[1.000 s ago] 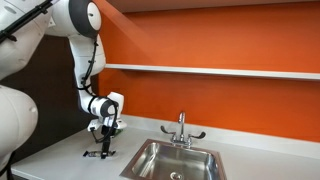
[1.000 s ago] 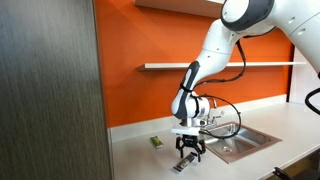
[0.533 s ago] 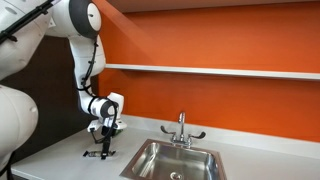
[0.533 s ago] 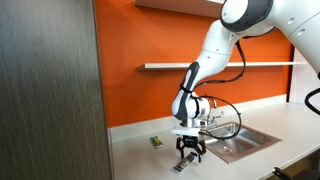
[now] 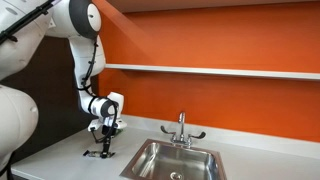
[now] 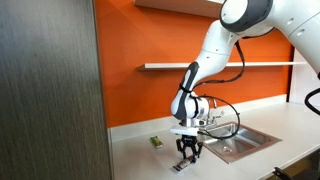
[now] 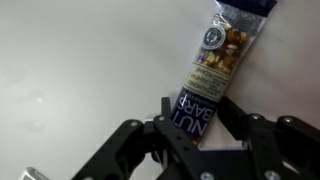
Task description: Put the chocolate bar on the bottom shelf
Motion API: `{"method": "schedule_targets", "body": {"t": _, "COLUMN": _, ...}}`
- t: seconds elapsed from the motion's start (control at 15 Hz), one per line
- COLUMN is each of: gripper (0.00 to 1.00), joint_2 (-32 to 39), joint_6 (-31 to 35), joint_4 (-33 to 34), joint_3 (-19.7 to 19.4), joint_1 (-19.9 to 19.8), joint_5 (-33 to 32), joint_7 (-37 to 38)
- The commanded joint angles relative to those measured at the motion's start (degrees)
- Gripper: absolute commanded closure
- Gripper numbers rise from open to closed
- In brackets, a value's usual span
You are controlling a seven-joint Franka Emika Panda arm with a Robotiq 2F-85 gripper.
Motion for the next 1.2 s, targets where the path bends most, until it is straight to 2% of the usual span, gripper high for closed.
{"method": "schedule_targets", "body": {"t": 0.0, "gripper": 0.78, "joint_2": 0.58, "joint_6": 0.38, "joint_4": 0.65, "joint_3": -0.43, "joint_1": 0.57, "joint_5": -0.97, "joint_7": 1.77}}
{"method": "schedule_targets", "body": {"t": 0.07, "gripper": 0.85, "joint_2": 0.67, "joint_6": 0.40, "joint_4": 0.79, "joint_3": -0.42, "joint_1": 0.58, "joint_5": -0.96, "joint_7": 1.75}}
{"method": "schedule_targets", "body": {"t": 0.2, "gripper": 0.89, "joint_2": 0.69, "joint_6": 0.30, "joint_4": 0.86, "joint_3": -0.36, "joint_1": 0.52, "joint_5": -0.91, "joint_7": 1.66}}
{"method": "schedule_targets", "body": {"t": 0.53, "gripper": 0.90, "joint_2": 0.64, "joint_6": 0.51, "joint_4": 0.79, "joint_3": -0.37, "joint_1": 0.43, "joint_5": -1.02, "joint_7": 1.32}}
{"method": "schedule_targets", "body": {"t": 1.13, "gripper": 0.90, "joint_2": -6.45, "joint_6": 3.28, "joint_4": -3.51, "joint_3": -3.33, "joint_1": 3.48, "joint_5": -5.89, "joint_7": 3.69}}
